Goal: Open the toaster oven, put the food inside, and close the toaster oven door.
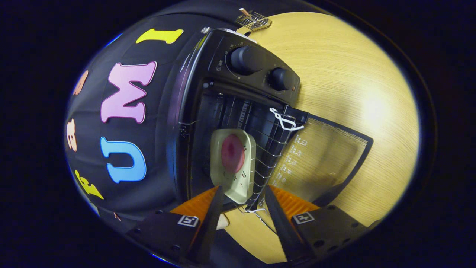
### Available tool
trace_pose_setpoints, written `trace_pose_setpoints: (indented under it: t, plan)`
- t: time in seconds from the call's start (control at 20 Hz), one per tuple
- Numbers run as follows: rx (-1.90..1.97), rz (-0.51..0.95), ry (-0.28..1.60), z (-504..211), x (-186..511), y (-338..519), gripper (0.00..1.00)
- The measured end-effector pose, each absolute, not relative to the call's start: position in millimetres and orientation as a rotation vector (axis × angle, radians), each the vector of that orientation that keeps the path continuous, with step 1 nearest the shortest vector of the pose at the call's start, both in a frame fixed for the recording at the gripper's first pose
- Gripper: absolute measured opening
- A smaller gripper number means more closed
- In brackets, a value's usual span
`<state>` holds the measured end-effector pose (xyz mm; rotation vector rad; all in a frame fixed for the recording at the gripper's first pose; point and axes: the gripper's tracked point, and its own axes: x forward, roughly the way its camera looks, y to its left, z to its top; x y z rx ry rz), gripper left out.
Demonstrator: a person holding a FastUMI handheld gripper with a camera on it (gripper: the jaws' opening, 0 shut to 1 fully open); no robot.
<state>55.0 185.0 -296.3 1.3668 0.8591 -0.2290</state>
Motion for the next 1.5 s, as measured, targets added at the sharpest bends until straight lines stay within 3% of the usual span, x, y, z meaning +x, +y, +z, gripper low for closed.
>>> trace_pose_setpoints:
  t: [0.05, 0.2, 0.25, 0.5, 0.9, 1.5]
  plan:
    - [1.345, -0.212, 0.873, -295.9, 46.4, 185.6, 0.85]
    - [1.208, -0.143, 0.930, -297.1, 16.2, 188.7, 0.89]
    - [1.141, -0.112, 0.946, -298.2, 7.4, 188.6, 0.98]
    - [0.775, 0.016, 1.022, -301.4, -36.1, 190.2, 0.98]
    - [0.282, 0.074, 1.209, -374.4, -81.2, 188.4, 0.98]
    - [0.120, 0.055, 1.124, -394.9, -47.2, 189.8, 0.99]
